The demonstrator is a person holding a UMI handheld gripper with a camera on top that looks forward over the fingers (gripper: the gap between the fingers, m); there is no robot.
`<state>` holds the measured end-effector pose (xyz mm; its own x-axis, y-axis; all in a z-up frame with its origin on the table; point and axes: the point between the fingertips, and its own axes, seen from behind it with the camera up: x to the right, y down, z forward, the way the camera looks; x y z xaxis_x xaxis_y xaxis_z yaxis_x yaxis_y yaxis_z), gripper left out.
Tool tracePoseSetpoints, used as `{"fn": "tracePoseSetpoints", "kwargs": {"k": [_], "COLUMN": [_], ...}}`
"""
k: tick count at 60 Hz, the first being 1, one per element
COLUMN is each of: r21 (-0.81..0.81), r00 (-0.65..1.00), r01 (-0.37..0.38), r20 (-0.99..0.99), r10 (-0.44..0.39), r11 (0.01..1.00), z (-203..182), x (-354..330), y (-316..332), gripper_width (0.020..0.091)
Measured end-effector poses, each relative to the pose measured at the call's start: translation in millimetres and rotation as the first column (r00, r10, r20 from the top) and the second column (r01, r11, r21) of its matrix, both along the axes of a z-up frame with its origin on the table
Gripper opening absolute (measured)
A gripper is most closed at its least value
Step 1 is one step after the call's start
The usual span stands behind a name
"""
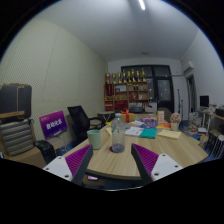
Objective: Pour water
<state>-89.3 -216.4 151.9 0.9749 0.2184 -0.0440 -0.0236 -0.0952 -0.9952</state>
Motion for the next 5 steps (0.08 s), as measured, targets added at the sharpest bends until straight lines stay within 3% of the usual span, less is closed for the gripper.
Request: {"fn": "tracePoseSetpoints", "kwargs": {"k": [5], "r21": [0.002], "r00": [0.999], "r01": [-0.006], "r20": [-0.031], "r10": [0.007], "r11": [1.000], "z": [10], "x": [10], "y": [-21], "gripper_width": [0.0848]}}
